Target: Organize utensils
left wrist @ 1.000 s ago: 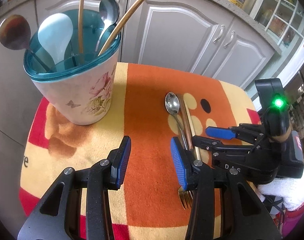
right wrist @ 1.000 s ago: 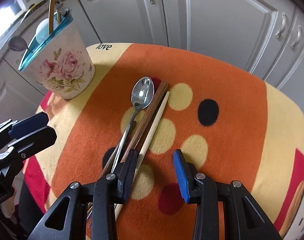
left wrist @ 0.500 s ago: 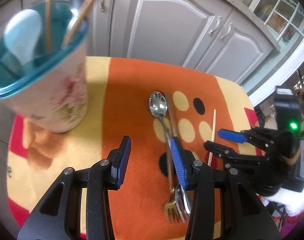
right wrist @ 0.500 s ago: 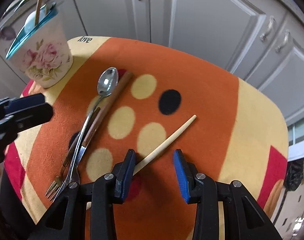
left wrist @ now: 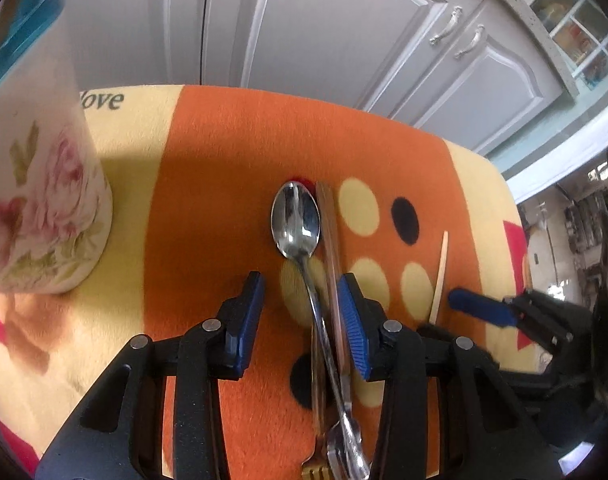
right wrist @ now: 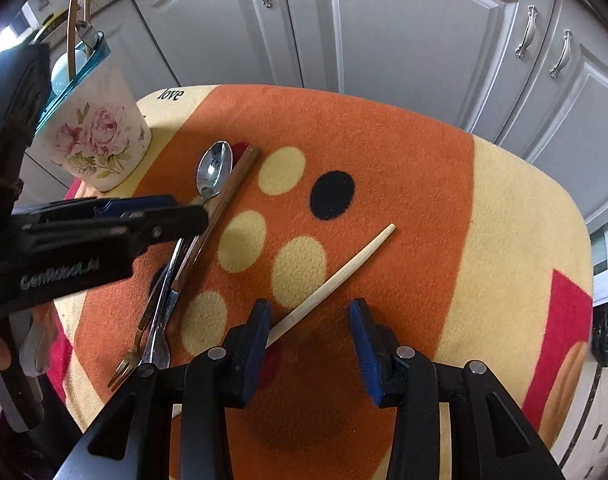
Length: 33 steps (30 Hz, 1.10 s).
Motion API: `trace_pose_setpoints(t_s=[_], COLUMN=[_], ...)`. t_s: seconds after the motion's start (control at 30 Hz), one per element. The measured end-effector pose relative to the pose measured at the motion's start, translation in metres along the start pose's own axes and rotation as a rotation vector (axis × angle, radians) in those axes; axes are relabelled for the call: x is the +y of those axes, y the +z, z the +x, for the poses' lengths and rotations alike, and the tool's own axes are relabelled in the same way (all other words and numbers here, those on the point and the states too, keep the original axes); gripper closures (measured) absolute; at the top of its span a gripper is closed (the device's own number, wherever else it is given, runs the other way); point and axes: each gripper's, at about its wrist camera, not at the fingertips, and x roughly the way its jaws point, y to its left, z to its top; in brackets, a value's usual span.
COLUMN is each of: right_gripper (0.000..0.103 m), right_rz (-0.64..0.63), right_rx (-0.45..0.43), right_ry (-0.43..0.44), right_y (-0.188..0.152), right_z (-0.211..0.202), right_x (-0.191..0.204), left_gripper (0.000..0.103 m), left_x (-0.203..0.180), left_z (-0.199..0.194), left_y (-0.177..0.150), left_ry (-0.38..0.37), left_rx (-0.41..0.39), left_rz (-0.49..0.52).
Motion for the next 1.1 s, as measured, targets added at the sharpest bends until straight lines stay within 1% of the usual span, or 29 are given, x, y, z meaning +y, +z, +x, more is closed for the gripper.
trace_pose_setpoints(t_s=[0.1, 0.2, 0.3, 0.4, 0.47, 0.5, 0.57, 0.6, 0.63, 0.73, 0.77, 0.83, 0.87, 0.97, 1.1], right_gripper=[0.063, 0.062, 0.062, 0.062, 0.06, 0.059, 0.058, 0.058, 0.058, 0.06, 0.064, 0.069, 0.071, 0.071, 0.072], right_rz=[-0.002, 0.002, 0.005, 0.009, 0.007, 0.004, -0.002, -0.003, -0.005, -0.039, -0.051, -0.054, -0.05, -0.064, -0.152], right_rx=[0.001, 0.003, 0.005, 0.005, 0.009, 0.009, 0.012, 0.013, 0.014, 0.009, 0.002, -0.008, -0.012, -0.02, -0.014], right_ry=[0.003, 0.006, 0.01, 0.013, 0.007, 0.005, 0.003, 0.007, 0.013, 0.03, 0.024, 0.028, 0.033, 0.038, 0.007], right_y=[0.001, 0.001, 0.0, 0.001, 0.002, 0.003, 0.004, 0.003, 0.003, -0.001, -0.001, -0.003, -0.002, 0.003, 0.009], right_z=[-0.002, -0.004, -0.007, -0.007, -0.007, -0.006, -0.005, -0.006, -0.006, -0.007, -0.007, -0.007, -0.007, -0.004, 0.002], right_x=[0.0, -0.001, -0.003, -0.005, -0.004, -0.003, -0.002, -0.002, -0.002, 0.0, 0.001, 0.0, -0.001, 0.003, 0.023], left_gripper=[0.067, 0.073, 0.073, 0.073, 0.073, 0.075, 0.081, 0.089, 0.093, 0.094, 0.094, 0.099, 0.099, 0.099, 0.099], left_x=[0.001, 0.001, 0.006, 0.006, 0.002, -0.001, -0.002, -0.001, 0.003, 0.019, 0.024, 0.032, 0.04, 0.052, 0.065], left_z=[0.002, -0.001, -0.004, -0.002, 0.0, 0.001, 0.001, 0.0, -0.001, -0.01, -0.014, -0.02, -0.025, -0.035, -0.049], left_y=[0.006, 0.003, -0.004, 0.0, 0.002, 0.002, 0.0, -0.002, -0.004, -0.017, -0.021, -0.029, -0.035, -0.05, -0.068], left_ry=[0.003, 0.028, 0.034, 0.04, 0.048, 0.055, 0.064, 0.056, 0.042, 0.015, 0.016, 0.016, 0.01, -0.015, -0.016], left_rx=[0.001, 0.021, 0.015, 0.023, 0.02, 0.019, 0.012, 0.012, 0.013, 0.017, 0.023, 0.035, 0.048, 0.064, 0.07], left_rz=[-0.016, -0.003, 0.023, 0.011, 0.022, 0.032, 0.044, 0.042, 0.038, 0.026, 0.023, 0.014, -0.003, -0.035, -0.063])
